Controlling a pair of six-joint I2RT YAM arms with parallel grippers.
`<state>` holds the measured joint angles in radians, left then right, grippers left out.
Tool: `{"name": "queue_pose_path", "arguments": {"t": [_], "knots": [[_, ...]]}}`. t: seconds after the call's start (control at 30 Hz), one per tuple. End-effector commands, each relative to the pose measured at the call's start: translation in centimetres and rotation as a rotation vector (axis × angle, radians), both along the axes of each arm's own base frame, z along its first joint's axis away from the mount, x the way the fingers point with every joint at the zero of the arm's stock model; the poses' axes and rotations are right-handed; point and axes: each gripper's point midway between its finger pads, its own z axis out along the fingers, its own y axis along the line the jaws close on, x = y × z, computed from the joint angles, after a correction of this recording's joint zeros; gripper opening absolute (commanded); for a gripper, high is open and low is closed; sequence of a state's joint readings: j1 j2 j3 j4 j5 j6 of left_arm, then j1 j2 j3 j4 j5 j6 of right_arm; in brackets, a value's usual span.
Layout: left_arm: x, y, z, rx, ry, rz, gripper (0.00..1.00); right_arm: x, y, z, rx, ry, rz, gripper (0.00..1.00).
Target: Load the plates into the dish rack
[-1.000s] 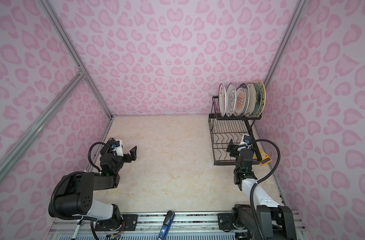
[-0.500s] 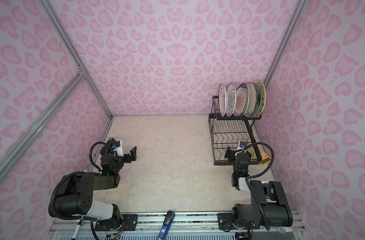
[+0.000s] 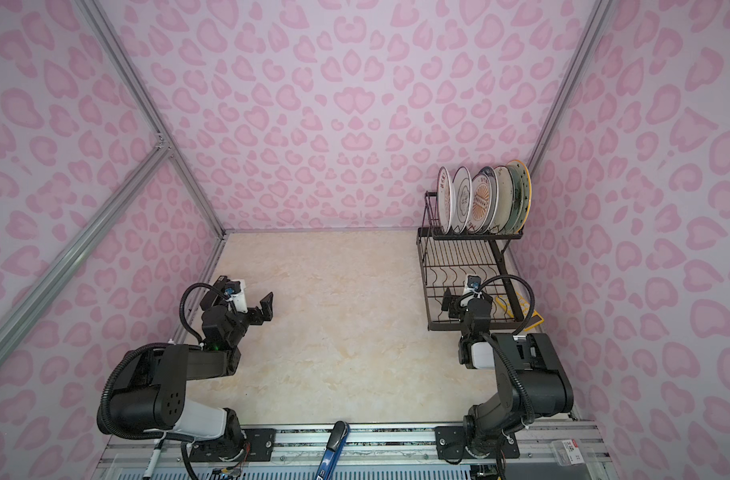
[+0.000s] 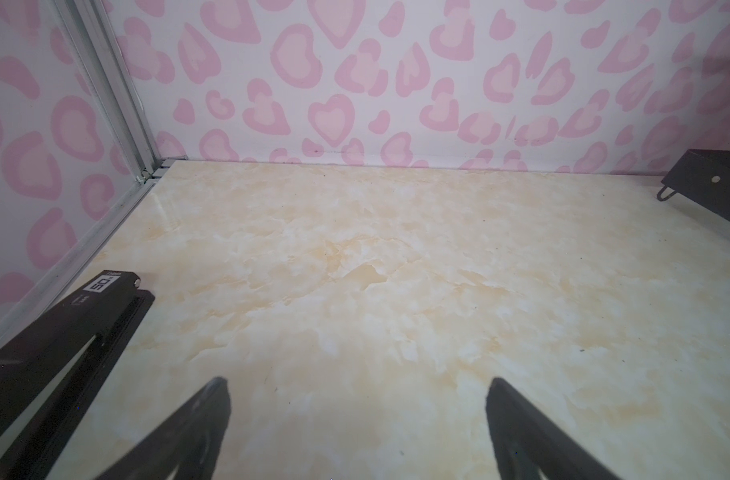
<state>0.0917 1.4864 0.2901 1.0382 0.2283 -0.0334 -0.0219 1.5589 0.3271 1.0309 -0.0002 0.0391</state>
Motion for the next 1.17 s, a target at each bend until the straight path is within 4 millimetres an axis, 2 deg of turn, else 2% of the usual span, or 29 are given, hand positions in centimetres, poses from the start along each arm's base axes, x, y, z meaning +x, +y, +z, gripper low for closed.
{"name": "queue_pose_path", "arguments": {"t": [0.0, 1.13], "knots": [[0.34, 0.13, 0.89, 0.012, -0.028, 0.003, 0.98, 0.01, 0.07, -0.08, -0.017, 0.005, 0.005, 0.99], [0.47, 0.11, 0.84, 0.021, -0.023, 0.012, 0.98, 0.01, 0.12, 0.07, -0.019, -0.009, 0.004, 0.99]]}}
